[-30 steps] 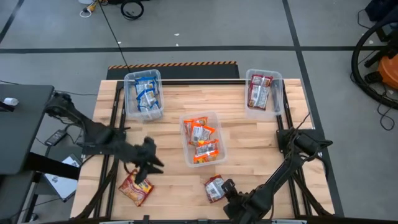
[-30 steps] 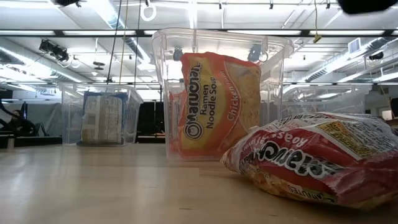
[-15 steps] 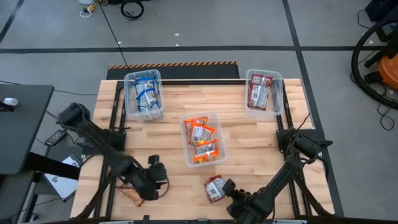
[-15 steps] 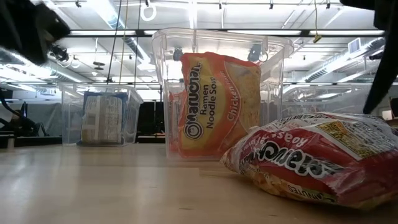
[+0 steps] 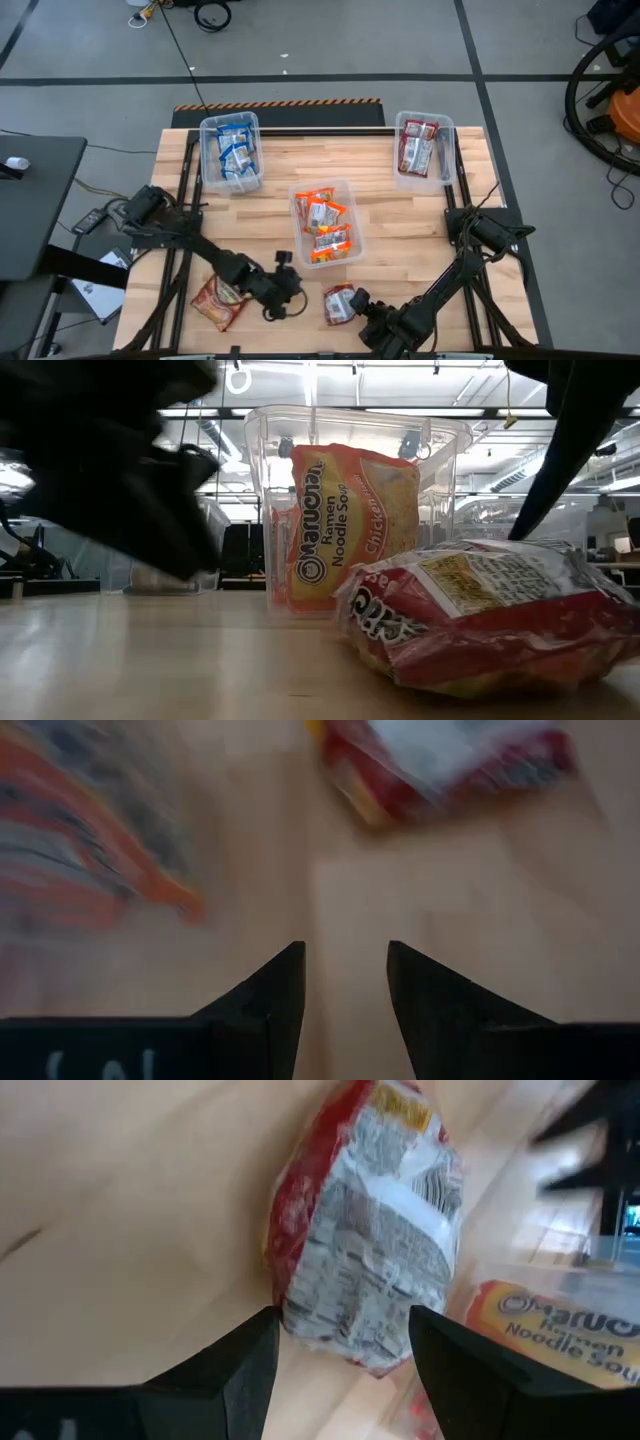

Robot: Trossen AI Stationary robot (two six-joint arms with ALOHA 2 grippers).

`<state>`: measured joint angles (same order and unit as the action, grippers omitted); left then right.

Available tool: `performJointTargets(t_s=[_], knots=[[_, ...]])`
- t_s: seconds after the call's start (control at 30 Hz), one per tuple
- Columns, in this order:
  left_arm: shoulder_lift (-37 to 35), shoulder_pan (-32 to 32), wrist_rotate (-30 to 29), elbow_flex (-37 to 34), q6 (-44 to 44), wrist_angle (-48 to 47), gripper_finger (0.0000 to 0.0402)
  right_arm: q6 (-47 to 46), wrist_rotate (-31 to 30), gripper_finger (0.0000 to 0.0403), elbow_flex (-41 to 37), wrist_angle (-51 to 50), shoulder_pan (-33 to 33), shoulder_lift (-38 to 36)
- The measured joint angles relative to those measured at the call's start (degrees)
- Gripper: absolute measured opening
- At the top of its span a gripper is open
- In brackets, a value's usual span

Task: Sort Maruchan noodles
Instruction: Put the red noodle pack into the right transparent bin

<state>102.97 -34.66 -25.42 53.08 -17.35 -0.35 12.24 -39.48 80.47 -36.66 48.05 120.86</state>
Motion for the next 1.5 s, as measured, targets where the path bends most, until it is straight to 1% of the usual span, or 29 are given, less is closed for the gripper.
performJointTargets(t_s=[0.1, 0.2, 0.3, 0.37, 0.43, 0.53, 0.6, 0.73, 0.8, 0.9, 1.17, 1.3, 1.5], knots=[[0.9, 2.3, 0.2, 0.0, 0.1, 2.6, 0.0149, 1.4, 0.1, 0.0229, 0.0, 2.1, 0.1, 0.0], [2.1, 3.8, 2.6, 0.0, 1.7, 4.9, 0.0149, 1.5, 0.1, 0.0228, 0.0, 4.5, -0.2, 0.0], [4.0, 4.1, 4.3, 0.0, 2.0, 6.9, 0.0149, 1.9, 0.1, 0.0226, 0.0, 6.7, -1.0, 0.0], [5.2, 4.1, 4.3, 0.0, 2.1, 9.2, 0.0149, 2.6, 0.4, 0.0224, 0.0, 8.7, -1.5, 0.0], [6.3, 4.1, 4.8, 0.0, 2.1, 11.5, 0.0149, 3.9, 2.5, 0.0221, 0.0, 11.0, -2.1, 0.0], [7.6, 4.0, 5.7, 0.0, 2.0, 14.2, 0.0149, 5.8, 8.5, 0.0217, 0.0, 14.5, -2.4, 0.0], [7.7, 3.9, 5.8, 0.0, 2.0, 15.4, 0.0149, 7.0, 9.3, 0.0215, 0.0, 16.9, -2.4, 0.6], [7.7, 4.0, 5.3, 0.0, 2.2, 16.5, 0.0149, 10.2, 6.6, 0.0215, -0.8, 22.0, -2.3, 2.5], [7.9, 4.4, 5.0, 0.0, 4.0, 16.8, 0.0149, 12.1, 4.0, 0.0215, -0.8, 22.3, -2.6, 3.5], [8.8, 5.0, 5.2, -0.1, 7.2, 16.9, 0.0149, 11.9, 1.5, 0.0214, -0.8, 21.4, -3.3, 3.7], [10.7, 5.7, 8.6, 0.0, 8.1, 21.0, 0.0149, 11.7, -3.3, 0.0213, -0.8, 19.2, -3.6, 3.4], [11.2, 5.5, 10.1, 0.0, 8.2, 23.9, 0.0149, 8.7, -6.1, 0.0213, 0.2, 15.8, -3.6, 3.4], [11.2, 5.0, 10.6, 0.2, 7.8, 25.2, 0.0149, 1.3, -6.4, 0.0213, 0.7, 12.1, -3.6, 3.4]])
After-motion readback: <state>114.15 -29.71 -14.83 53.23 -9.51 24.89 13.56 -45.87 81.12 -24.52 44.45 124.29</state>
